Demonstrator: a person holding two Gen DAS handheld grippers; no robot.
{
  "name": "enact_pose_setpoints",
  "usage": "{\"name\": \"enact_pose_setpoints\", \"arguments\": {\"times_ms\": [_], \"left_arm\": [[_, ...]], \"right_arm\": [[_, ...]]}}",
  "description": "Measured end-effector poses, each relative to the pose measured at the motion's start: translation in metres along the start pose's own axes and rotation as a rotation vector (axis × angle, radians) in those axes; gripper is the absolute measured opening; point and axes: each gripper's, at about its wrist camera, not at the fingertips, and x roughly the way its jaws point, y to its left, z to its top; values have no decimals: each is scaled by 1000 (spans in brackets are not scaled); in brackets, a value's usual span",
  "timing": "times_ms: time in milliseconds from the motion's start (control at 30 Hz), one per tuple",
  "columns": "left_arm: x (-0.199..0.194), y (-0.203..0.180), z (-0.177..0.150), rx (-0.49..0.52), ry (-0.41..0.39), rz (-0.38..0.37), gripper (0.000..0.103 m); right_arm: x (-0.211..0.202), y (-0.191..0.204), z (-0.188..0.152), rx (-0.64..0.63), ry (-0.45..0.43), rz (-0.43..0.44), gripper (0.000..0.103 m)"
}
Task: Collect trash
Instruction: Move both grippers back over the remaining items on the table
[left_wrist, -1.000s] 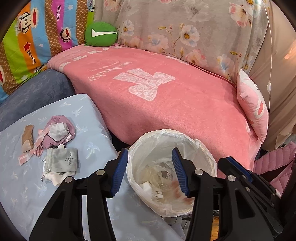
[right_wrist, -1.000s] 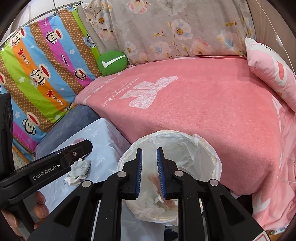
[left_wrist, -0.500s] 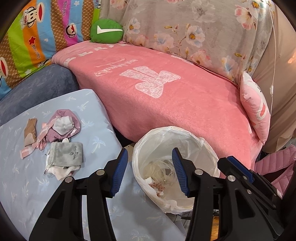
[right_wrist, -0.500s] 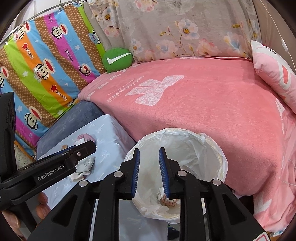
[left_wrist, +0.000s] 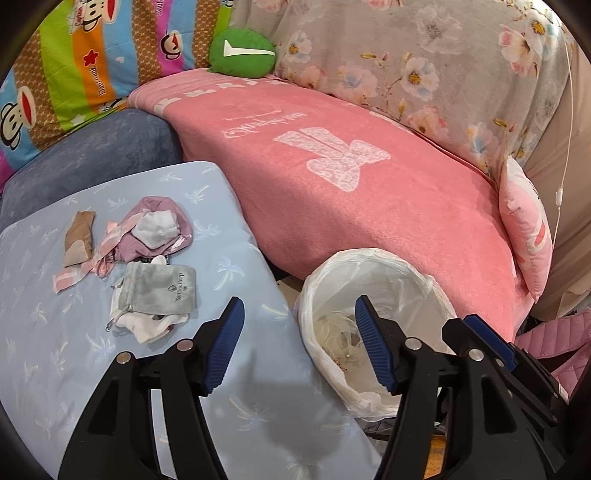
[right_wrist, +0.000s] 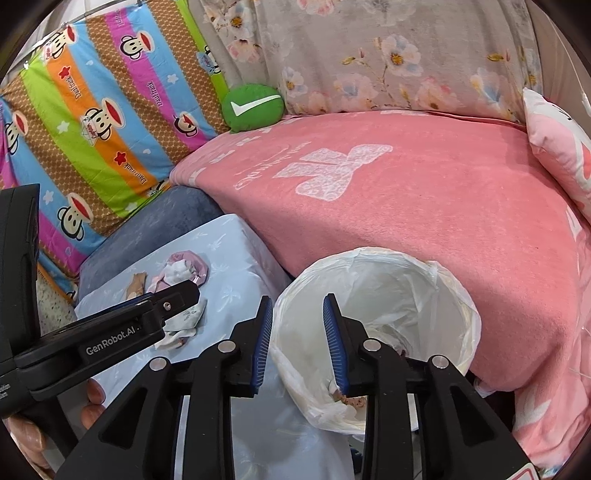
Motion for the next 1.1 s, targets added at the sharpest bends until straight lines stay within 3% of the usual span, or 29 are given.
{"name": "enact_pose_setpoints", "arguments": {"times_ms": [467, 533, 833, 933, 1100], "left_arm": [[2, 41, -7, -77, 18, 44, 65], [2, 51, -10, -103, 17, 61, 71], [17, 97, -24, -207, 76, 110, 75], [25, 113, -30, -257, 104, 120, 75], [40, 140, -38, -353, 142, 88, 74]], "right_arm": [[16, 28, -4, -39, 36, 30, 31], [18, 32, -5, -46, 42, 33, 31], [36, 50, -11, -74, 77, 50, 31], [44, 58, -14, -82, 92, 61, 36], [60, 72, -19, -100, 119, 72, 38]]}}
